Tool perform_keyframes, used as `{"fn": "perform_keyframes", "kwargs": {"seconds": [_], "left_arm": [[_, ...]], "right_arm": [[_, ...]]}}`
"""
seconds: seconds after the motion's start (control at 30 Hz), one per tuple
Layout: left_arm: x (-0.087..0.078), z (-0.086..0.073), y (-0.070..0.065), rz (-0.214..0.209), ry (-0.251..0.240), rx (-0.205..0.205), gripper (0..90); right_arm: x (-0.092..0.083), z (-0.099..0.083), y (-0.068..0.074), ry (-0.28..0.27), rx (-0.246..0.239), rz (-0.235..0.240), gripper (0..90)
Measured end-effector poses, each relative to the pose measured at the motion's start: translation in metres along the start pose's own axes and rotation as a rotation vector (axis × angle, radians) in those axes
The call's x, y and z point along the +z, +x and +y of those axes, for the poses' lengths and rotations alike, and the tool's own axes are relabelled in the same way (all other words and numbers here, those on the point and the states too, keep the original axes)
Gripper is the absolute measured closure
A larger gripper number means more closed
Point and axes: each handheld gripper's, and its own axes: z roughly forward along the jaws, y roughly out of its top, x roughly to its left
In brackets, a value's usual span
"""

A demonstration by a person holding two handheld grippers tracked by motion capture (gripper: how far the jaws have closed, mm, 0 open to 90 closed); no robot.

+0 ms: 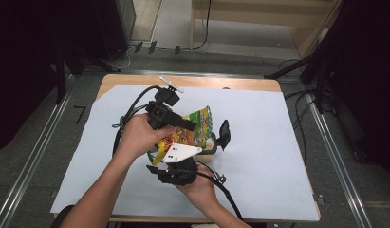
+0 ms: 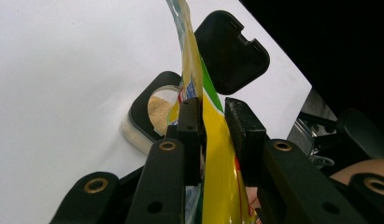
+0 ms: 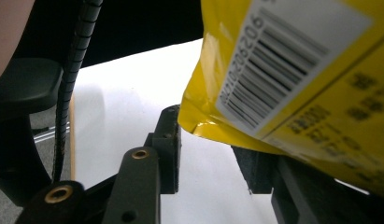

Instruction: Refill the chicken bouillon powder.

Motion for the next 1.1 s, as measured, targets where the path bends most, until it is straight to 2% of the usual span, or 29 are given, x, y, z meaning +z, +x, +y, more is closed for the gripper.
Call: {"fn": "perform_keyframes", "kwargs": {"seconds": [0.27,0.4,0.53,0.77,0.8,1.1], "left_arm": [[0.004,-0.001,0.002,-0.002,0.022,0.004,77.8],[0.01,-0.002,0.003,0.006,0.049,0.002,78.4],[0.012,-0.002,0.005,0.004,0.055,0.001,78.7],[0.015,-0.003,0.01,-0.001,0.067,-0.011,79.9],[0.016,-0.003,0.01,-0.001,0.072,-0.001,80.7],[0.023,-0.004,0.014,-0.02,0.089,0.003,84.4]], "right_arm": [[0.004,-0.005,0.002,0.008,-0.016,0.004,63.9],[0.007,-0.011,0.004,0.028,-0.061,-0.004,64.6],[0.008,-0.014,0.003,0.029,-0.07,0.002,64.8],[0.011,-0.019,0.003,0.041,-0.064,0.013,64.6],[0.011,-0.02,0.003,0.042,-0.064,0.015,64.5],[0.016,-0.026,0.001,0.069,-0.049,0.028,64.2]]}}
